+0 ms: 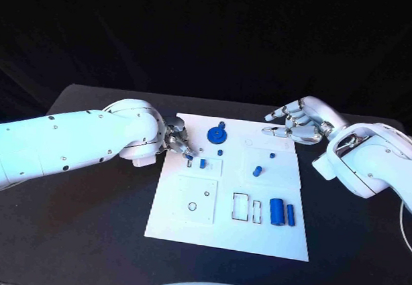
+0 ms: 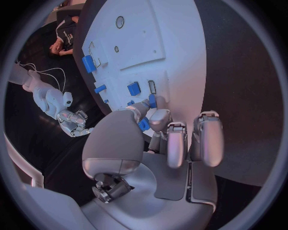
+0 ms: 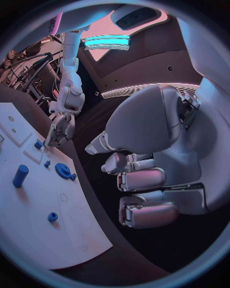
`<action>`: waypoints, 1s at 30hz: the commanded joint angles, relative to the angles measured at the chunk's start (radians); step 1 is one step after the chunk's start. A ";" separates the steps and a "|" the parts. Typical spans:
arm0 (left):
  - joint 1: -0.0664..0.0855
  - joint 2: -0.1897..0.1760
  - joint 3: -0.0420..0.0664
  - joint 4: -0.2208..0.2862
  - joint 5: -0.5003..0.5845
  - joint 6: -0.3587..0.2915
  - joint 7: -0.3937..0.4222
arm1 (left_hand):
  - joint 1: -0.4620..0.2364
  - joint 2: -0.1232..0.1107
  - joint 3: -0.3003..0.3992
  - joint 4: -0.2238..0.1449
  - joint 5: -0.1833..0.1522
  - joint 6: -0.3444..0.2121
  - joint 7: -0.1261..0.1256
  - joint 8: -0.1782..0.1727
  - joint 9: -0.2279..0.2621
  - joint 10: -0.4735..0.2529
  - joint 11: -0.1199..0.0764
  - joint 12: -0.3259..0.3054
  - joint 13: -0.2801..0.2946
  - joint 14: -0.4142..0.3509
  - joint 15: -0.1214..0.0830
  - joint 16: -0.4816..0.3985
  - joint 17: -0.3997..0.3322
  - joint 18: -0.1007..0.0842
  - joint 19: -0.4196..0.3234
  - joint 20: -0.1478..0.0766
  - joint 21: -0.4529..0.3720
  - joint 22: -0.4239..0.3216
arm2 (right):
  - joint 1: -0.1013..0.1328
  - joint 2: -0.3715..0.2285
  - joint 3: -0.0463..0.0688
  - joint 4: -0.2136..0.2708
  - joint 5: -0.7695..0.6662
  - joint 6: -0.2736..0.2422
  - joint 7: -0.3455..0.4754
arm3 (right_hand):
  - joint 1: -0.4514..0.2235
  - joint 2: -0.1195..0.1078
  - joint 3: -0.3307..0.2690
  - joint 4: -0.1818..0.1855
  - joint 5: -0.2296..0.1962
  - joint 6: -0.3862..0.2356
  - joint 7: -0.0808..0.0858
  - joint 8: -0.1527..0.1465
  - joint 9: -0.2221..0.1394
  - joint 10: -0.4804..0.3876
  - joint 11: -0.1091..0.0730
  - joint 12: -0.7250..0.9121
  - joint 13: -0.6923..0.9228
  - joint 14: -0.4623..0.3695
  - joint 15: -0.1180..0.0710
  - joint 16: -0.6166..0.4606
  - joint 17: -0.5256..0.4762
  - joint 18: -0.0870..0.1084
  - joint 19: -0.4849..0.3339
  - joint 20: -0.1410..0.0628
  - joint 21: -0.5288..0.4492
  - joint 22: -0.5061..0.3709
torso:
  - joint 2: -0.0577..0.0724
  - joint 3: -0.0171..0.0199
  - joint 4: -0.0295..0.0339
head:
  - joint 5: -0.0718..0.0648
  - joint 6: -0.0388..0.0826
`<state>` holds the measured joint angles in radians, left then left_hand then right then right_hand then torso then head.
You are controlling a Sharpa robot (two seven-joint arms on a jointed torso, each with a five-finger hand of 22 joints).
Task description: Assemble the parts on the task board
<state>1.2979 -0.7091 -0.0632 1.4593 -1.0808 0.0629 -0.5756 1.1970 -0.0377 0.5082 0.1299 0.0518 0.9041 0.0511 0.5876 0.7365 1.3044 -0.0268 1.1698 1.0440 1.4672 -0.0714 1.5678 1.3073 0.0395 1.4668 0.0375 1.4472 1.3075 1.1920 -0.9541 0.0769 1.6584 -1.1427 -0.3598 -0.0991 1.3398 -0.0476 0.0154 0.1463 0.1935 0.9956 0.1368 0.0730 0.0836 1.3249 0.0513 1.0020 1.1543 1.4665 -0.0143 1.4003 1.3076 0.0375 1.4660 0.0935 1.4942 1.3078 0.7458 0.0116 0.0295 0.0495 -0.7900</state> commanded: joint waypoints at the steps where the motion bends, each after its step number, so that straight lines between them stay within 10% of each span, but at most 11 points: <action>1: -0.007 -0.002 -0.001 0.010 -0.063 0.000 0.010 | 0.014 0.000 0.072 -0.066 0.002 0.001 -0.007 0.003 0.001 0.008 0.001 0.006 0.001 0.104 -0.007 0.003 0.263 0.000 0.022 -0.006 0.005 0.113 | -0.002 0.000 0.000 0.001 -0.005 0.011 0.001 | -0.003 0.003 -0.007 0.001 0.006 0.003 0.004 -0.004 0.001 -0.007 0.001 -0.004 -0.001 0.054 -0.007 -0.006 0.031 0.001 -0.001 -0.004 -0.005 0.108 | 0.001 0.0003 -0.0006 | 0.000 -0.002; 30: -0.016 -0.029 -0.001 0.057 -0.073 0.109 -0.028 | 0.012 -0.009 0.083 -0.072 0.002 0.006 -0.010 0.006 0.002 0.013 -0.001 0.010 0.005 0.104 -0.008 0.003 0.263 0.000 0.022 -0.006 0.005 0.113 | -0.005 -0.002 0.000 0.002 -0.004 0.014 0.001 | -0.003 0.003 -0.007 0.001 0.006 0.003 0.004 -0.004 0.001 -0.007 0.001 -0.004 -0.001 0.054 -0.007 -0.006 0.031 0.001 -0.001 -0.004 -0.005 0.108 | 0.000 0.0011 -0.0005 | 0.002 -0.013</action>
<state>1.2887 -0.7358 -0.0587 1.5167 -1.1468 0.1260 -0.5827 1.2020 -0.0428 0.5139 0.1319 0.0485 0.9062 0.0498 0.5877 0.7398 1.3114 -0.0267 1.1734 1.0483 1.4672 -0.0714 1.5678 1.3080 0.0395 1.4667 0.0376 1.4471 1.3074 1.1883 -0.9561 0.0768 1.6590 -1.1427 -0.3582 -0.0991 1.3398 -0.0476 0.0154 0.1463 0.1935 0.9956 0.1368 0.0730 0.0836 1.3248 0.0513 1.0020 1.1543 1.4665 -0.0143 1.4003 1.3073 0.0375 1.4660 0.0935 1.4942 1.3075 0.7462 0.0128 0.0295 0.0502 -0.8024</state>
